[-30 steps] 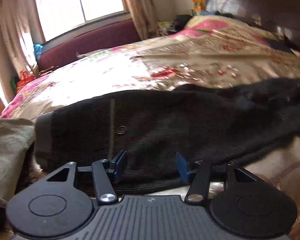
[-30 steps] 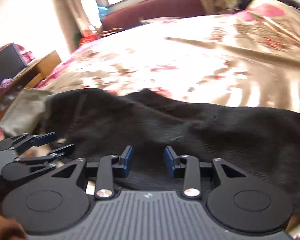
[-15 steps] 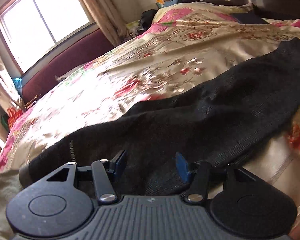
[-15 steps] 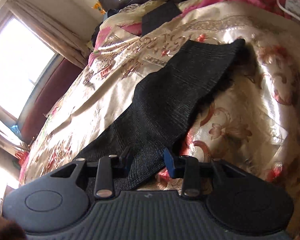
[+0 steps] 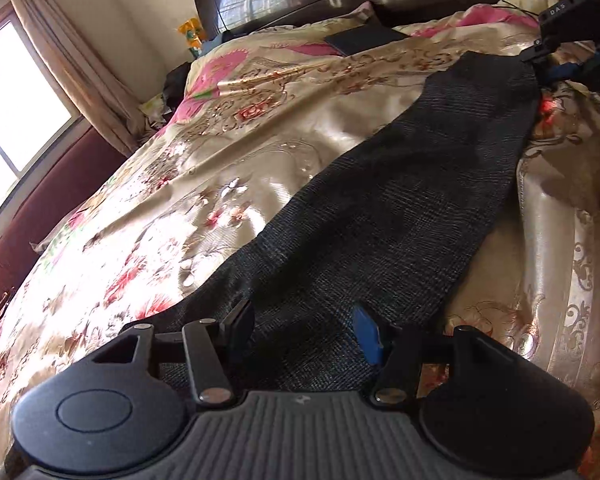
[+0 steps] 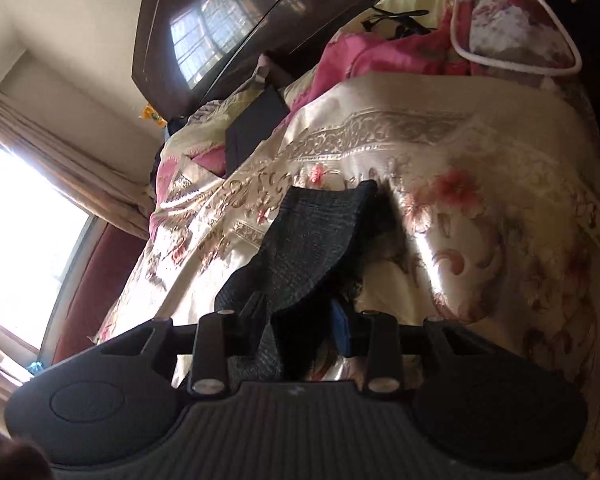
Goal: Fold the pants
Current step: 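Grasp the trouser cuffs with the right gripper while the left gripper holds the waistband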
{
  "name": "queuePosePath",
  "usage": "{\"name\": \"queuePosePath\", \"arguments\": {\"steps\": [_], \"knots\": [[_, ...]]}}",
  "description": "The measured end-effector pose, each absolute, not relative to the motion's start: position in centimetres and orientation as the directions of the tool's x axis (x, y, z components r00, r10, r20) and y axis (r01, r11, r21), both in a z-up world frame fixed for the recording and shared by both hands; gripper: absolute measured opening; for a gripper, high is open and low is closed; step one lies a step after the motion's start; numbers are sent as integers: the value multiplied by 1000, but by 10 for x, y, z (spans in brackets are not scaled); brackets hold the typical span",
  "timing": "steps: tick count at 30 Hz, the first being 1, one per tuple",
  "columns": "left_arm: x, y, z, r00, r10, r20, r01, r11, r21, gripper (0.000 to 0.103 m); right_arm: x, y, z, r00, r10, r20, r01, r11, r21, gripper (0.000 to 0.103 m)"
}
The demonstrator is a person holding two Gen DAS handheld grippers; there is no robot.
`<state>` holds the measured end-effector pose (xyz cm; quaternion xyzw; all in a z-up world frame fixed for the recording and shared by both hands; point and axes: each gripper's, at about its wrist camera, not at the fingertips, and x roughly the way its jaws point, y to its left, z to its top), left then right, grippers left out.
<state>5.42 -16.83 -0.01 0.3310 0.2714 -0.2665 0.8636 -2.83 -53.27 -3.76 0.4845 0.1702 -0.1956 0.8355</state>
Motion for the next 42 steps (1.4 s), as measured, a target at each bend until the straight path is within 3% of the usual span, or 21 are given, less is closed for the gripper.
{"name": "queuePosePath", "arguments": {"steps": [2,4,7,11,17,22,29,30,33,34,38,41,42], "knots": [[54,-172,-4,706,-271,-655,648,621,441,69,-23,-530,-34,862,-176,-476,497,484,720,31],[54,-173,-4,705,-263,-658,648,616,448,69,-19,-526,-29,861,-194,-470,495,532,687,16],[55,-174,-4,704,-256,-663,647,615,450,69,-11,-532,-30,860,-210,-465,499,536,681,10],[56,-177,-4,705,-248,-665,647,610,458,69,0,-539,-35,817,-285,-501,564,578,590,10],[55,-178,-7,702,-246,-669,649,609,457,69,-16,-544,-40,839,-227,-495,534,516,670,13],[54,-177,-7,703,-255,-664,650,609,454,69,-15,-549,-41,860,-183,-477,502,474,723,35],[55,-181,-6,698,-282,-659,660,611,438,69,26,-554,-52,857,-169,-486,503,475,722,44],[55,-182,-7,695,-286,-659,662,611,434,69,27,-553,-50,856,-175,-486,506,471,723,43],[56,-189,-5,695,-307,-650,672,599,435,69,15,-545,-39,902,-137,-410,424,466,777,14],[56,-191,-5,690,-316,-651,678,597,429,69,13,-543,-36,911,-133,-390,405,472,783,13],[58,-198,-9,676,-335,-656,697,582,420,69,31,-544,-44,897,-116,-427,421,521,742,17],[61,-201,-9,672,-344,-656,700,583,412,69,48,-549,-56,895,-55,-444,400,543,739,29],[62,-202,-8,668,-347,-658,703,586,404,69,51,-550,-57,887,-60,-457,413,545,730,24]]}}
